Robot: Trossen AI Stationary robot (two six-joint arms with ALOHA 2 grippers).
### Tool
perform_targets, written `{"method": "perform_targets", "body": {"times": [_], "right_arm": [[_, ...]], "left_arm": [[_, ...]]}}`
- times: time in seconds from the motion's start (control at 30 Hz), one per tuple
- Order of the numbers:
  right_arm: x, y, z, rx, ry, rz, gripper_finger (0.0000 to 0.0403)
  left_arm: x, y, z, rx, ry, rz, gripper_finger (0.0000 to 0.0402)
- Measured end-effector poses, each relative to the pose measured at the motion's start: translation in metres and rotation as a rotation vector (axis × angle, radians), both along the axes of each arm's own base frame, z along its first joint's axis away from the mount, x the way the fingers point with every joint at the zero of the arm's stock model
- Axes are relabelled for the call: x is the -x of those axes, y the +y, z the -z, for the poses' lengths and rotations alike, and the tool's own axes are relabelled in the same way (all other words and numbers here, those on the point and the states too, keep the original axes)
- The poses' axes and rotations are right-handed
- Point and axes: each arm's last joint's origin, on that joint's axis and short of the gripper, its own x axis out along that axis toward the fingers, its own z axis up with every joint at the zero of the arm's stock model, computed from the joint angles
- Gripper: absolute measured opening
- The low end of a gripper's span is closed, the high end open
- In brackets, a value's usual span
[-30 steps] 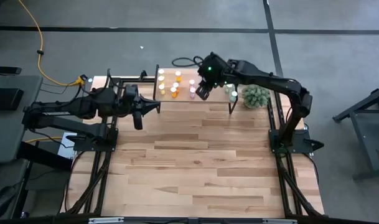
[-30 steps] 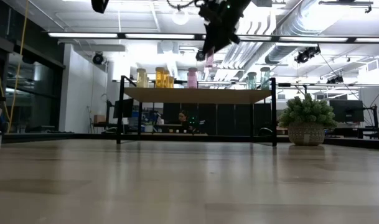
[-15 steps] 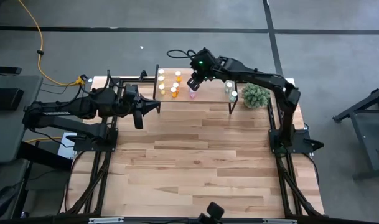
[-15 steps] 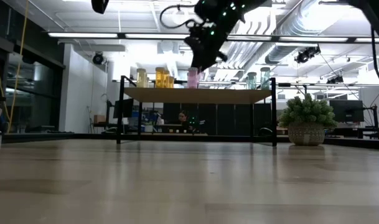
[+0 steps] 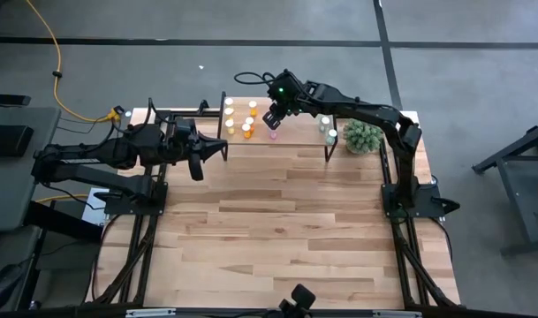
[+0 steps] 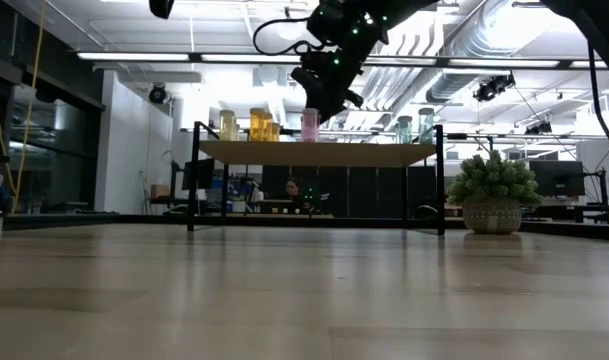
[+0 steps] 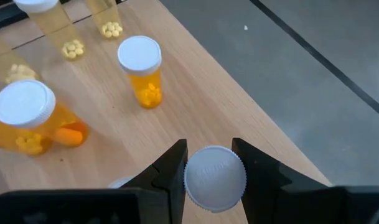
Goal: Pick and place medicine bottles onto shelf by color
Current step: Put the pink pill bottle aligned with the other pink bottles on the shelf
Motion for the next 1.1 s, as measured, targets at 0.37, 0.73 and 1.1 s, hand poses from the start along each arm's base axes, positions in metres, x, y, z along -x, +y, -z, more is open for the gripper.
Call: {"method": "perform_targets", "body": {"times": [0.37, 0.73, 1.1], "right_arm": [[-0.002, -0.005, 0.007, -0.043, -0.023, 0.057, 0.0108], [-0.004, -0.008, 0.013, -0.084, -0.036, 0.058, 0.0108], [-0.004, -0.008, 0.013, -0.086, -0.037, 0.055, 0.0156]], "left_arm": [[0.0, 0.001, -0.001, -0.003, -0.006, -0.025, 0.0], [0.0, 0.001, -0.002, -0.006, -0.022, -0.029, 0.0], [0.0, 0.001, -0.005, -0.024, -0.044, -0.032, 0.0]]}}
